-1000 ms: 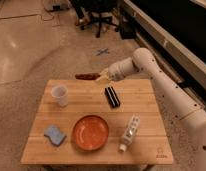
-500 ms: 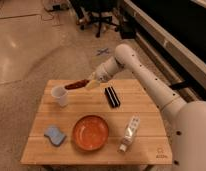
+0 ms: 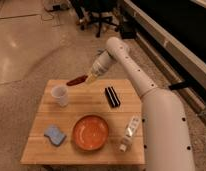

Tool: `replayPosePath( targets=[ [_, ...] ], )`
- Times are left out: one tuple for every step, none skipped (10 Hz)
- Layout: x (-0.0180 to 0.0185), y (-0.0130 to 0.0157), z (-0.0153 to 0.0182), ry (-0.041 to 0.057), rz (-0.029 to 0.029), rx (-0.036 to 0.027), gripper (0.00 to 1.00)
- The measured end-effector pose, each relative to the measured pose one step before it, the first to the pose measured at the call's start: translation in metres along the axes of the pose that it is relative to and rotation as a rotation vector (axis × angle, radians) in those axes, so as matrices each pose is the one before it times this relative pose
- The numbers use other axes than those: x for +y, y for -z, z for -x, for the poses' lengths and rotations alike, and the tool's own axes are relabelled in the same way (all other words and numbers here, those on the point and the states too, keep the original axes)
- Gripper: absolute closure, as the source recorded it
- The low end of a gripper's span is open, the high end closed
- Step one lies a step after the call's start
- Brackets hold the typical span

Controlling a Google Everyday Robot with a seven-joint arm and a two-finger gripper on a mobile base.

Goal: Place the pepper in the ceramic cup

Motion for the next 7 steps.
replayPosePath(
  targets=[
    [0.00818, 0.00158, -0.00297, -0.00294, 0.01146, -0.00535, 1.0],
    [0.00751, 0.00005, -0.00652, 0.00143, 0.01211, -0.00234, 1.0],
    [0.00233, -0.00197, -0.0069, 0.00499, 0.00318, 0.00233, 1.0],
    [0.00053, -0.00156, -0.00471, 0.00291, 0.00254, 0.00489, 1.0],
    [-0.00204, -0.00211, -0.00612, 0.00307, 0.00109, 0.01079, 1.0],
    [-0.00514, -0.00308, -0.00711, 0.01048, 0.00358, 0.01016, 1.0],
    [-0.00329, -0.0014, -0.0039, 0.00903, 0.00791, 0.00381, 1.0]
  ],
)
